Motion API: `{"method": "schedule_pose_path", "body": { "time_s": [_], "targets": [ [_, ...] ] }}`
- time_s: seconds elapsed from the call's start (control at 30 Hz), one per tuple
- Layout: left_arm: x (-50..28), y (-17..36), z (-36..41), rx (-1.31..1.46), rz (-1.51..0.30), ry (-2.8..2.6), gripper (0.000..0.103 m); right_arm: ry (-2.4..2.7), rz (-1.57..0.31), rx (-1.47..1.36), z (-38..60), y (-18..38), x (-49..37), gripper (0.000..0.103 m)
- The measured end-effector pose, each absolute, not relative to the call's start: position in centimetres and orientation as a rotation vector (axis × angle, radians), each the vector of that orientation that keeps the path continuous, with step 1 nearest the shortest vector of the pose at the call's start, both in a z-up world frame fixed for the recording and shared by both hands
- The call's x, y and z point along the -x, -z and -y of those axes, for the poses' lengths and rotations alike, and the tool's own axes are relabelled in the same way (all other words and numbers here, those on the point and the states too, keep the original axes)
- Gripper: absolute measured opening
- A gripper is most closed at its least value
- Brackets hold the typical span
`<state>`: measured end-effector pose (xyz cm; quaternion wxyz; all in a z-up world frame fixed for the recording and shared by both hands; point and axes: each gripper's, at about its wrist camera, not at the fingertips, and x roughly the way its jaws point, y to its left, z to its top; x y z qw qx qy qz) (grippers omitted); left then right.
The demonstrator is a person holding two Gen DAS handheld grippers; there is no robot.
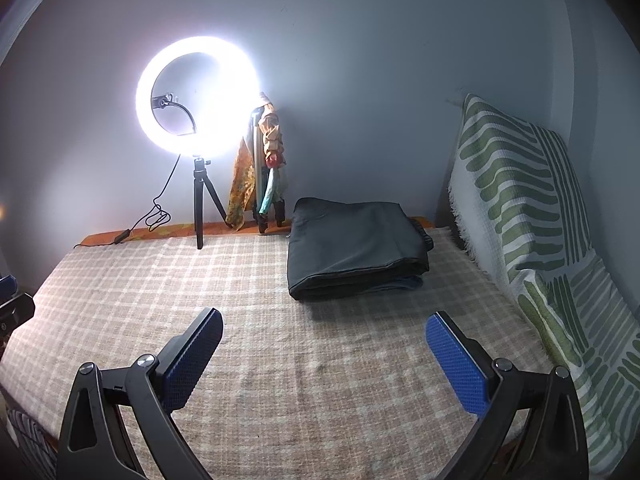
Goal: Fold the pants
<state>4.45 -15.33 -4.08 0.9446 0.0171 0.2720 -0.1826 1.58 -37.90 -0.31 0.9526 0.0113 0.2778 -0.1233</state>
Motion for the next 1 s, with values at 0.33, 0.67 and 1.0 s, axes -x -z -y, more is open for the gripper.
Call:
{"method": "schedule_pose_path", "body": {
  "time_s": [0.33,0.67,1.0],
  "targets": [
    [-4.57,4.16,15.19,-0.029,-0.555,0.379,0.089,0.247,-0.562,-0.028,37.84,0.22,-1.55,0.103],
    [-4.41,4.08,15.2,-0.026,-0.55,0.377,0.089,0.244,-0.564,-0.027,37.77,0.21,-1.59,0.103],
    [-4.33,3.91,15.13,-0.024,-0.547,0.375,0.089,0.24,-0.565,-0.031,37.81,0.32,-1.68,0.103]
  ]
}}
